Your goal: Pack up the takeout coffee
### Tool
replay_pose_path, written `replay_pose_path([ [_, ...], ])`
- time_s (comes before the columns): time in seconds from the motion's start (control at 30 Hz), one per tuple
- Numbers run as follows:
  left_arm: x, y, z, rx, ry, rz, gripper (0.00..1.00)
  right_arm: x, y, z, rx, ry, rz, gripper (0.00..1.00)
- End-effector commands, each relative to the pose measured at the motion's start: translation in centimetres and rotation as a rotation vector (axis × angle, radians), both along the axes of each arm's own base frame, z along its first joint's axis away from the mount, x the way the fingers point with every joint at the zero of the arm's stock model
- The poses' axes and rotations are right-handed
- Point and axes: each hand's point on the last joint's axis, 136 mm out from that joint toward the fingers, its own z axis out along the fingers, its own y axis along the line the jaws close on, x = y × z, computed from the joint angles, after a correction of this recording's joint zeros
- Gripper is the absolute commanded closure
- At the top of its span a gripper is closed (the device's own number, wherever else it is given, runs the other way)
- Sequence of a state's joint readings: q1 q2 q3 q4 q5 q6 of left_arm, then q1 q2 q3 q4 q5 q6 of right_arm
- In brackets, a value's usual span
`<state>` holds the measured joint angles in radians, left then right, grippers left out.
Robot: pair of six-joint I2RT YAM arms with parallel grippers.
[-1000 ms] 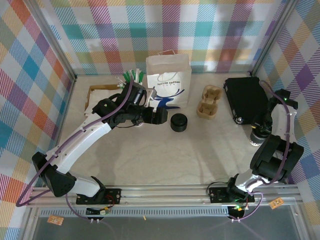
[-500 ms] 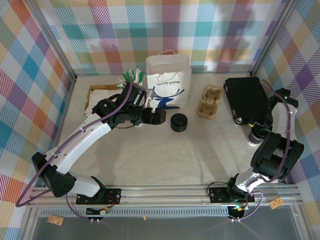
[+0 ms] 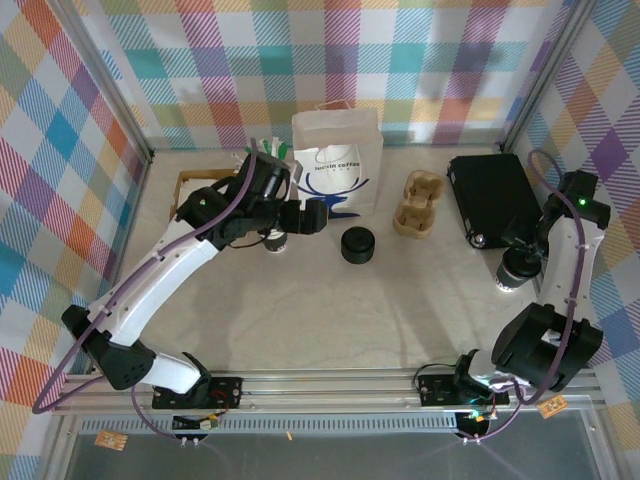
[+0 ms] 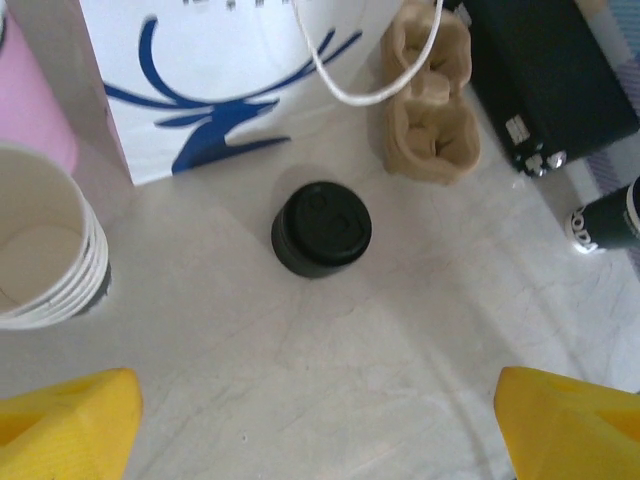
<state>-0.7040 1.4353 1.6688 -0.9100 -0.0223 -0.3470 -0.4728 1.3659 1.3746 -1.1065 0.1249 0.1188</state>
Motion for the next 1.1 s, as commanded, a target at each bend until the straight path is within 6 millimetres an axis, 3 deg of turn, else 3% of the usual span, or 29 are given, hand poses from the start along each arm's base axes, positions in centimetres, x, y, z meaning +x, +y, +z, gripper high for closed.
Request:
replay_pose_path([
  [0.0, 1.4, 0.8, 1.5, 0.024, -0.042, 0.056, 0.10, -0.1, 1.2, 3.7, 0.004, -0.090, 0.014, 0.20],
  [0.07, 1.9, 0.8, 2.4, 0.016, -0.065, 0.066, 0.10, 0.4, 2.1, 5.7, -0.010, -0.129, 0.043, 0.25],
  [0.2, 2.6, 0.5, 3.5, 0.013, -0.098, 0.064, 0.10, 2.1, 6.5, 9.3, -0.028, -0.190, 0.159, 0.32],
  [0.33, 3.0, 1.1, 4.5, 0.020, -0.121, 0.100, 0.10, 4.2, 12.5, 9.9, 0.021, -0.217, 0.281, 0.38],
  [0.43, 2.8, 1.9, 5.4, 0.018, -0.144, 0.123, 0.10, 6.1, 16.4, 8.4, 0.054, -0.206, 0.350, 0.39],
  [0.5, 2.6, 2.5, 5.4, 0.027, -0.155, 0.136, 0.10, 7.8, 18.4, 6.4, 0.073, -0.193, 0.382, 0.41],
  [0.6, 2.2, 3.1, 5.1, 0.045, -0.168, 0.133, 0.09, 10.0, 19.9, 2.9, 0.116, -0.140, 0.381, 0.41],
  [0.77, 1.6, 4.4, 4.6, 0.072, -0.171, 0.141, 0.08, 13.6, 20.3, -0.7, 0.110, -0.105, 0.361, 0.44],
  [1.07, 1.2, 5.6, 3.8, 0.089, -0.153, 0.145, 0.07, 18.7, 19.7, -4.9, 0.032, -0.032, 0.345, 0.47],
])
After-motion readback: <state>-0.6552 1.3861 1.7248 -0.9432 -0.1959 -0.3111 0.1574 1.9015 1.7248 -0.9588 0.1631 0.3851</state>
